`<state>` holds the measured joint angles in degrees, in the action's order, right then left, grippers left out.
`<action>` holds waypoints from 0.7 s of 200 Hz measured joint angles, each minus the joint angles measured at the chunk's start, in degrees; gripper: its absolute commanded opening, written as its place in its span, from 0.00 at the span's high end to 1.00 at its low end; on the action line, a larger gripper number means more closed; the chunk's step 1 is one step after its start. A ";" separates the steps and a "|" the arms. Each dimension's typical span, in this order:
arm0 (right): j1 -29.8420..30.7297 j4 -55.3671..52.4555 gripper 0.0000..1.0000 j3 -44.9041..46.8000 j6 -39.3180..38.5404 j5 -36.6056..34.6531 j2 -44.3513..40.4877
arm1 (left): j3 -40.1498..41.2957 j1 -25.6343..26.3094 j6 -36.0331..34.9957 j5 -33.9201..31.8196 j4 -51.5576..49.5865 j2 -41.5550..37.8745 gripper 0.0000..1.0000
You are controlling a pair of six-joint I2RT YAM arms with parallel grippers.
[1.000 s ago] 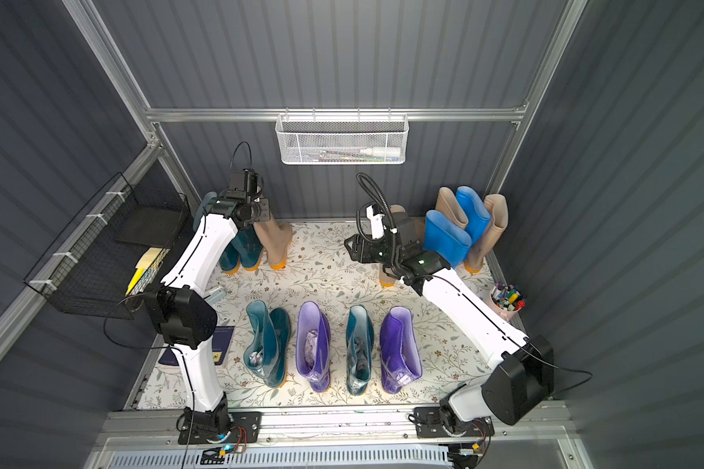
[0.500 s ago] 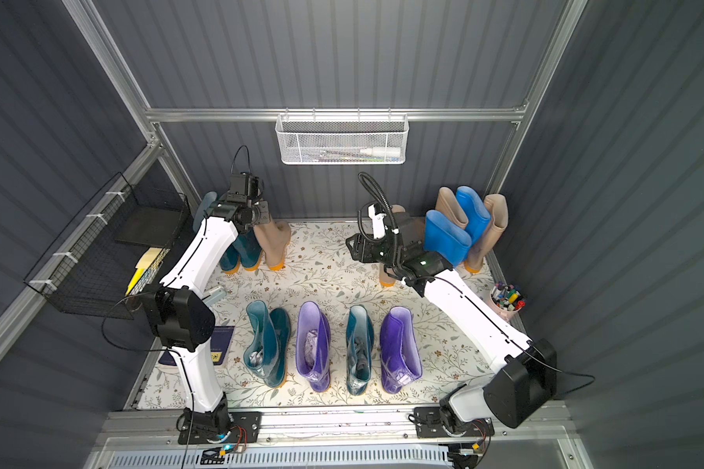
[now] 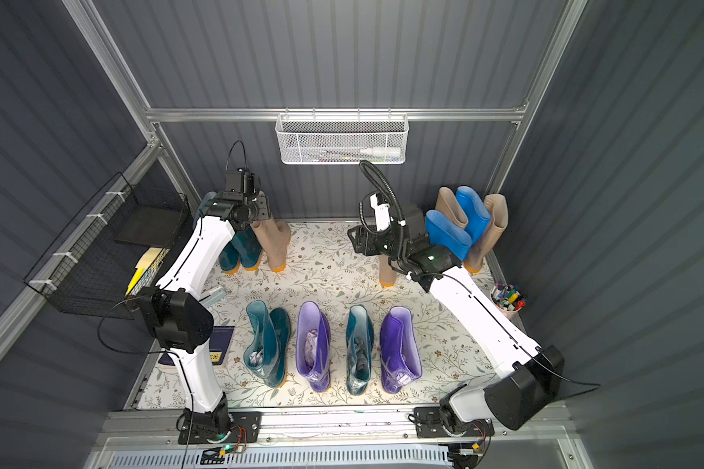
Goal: Match and arrange rain boots in pairs
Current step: Place the rain boot at the center of the board, then pick up the rain boot at the center of the board.
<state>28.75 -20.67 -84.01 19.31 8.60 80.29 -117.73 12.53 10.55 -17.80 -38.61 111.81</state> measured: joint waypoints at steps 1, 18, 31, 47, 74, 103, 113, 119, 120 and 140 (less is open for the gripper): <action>-0.07 -0.02 0.26 -0.11 -0.07 0.00 0.00 | -0.02 0.00 0.00 0.00 0.00 -0.02 0.31; -1.33 -0.92 0.26 -1.75 -1.25 0.20 0.02 | -0.37 0.00 0.04 0.98 -0.15 -0.98 0.29; -2.40 -2.16 0.26 -2.95 -2.10 0.28 0.15 | -0.39 0.00 0.24 1.86 -0.15 -2.10 0.29; -3.85 -4.31 0.25 -4.74 -3.26 0.35 0.72 | -0.39 0.00 0.48 2.99 -0.09 -3.82 0.26; -6.03 -6.97 0.22 -6.49 -4.83 0.09 1.68 | 0.31 0.00 0.44 5.57 0.87 -8.11 0.25; -7.98 -10.34 0.21 -7.56 -6.40 -1.36 2.23 | 2.32 0.46 0.39 8.94 1.84 -13.14 0.23; -8.66 -11.32 0.21 -8.22 -6.91 -1.99 2.62 | 2.93 0.96 0.37 9.79 1.86 -14.51 0.22; -9.03 -11.76 0.21 -8.48 -7.15 -2.38 2.78 | 3.23 1.44 0.24 10.29 1.84 -15.21 0.22; -9.07 -11.85 0.21 -8.52 -7.17 -2.43 2.80 | 3.28 1.51 0.24 10.38 1.81 -15.28 0.22; -10.43 -13.42 0.21 -8.70 -7.91 -3.52 2.95 | 4.24 3.89 0.15 11.65 1.86 -16.90 0.20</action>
<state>18.33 -34.09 -92.71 11.40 5.08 83.24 -113.49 16.43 10.70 -6.15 -36.75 94.91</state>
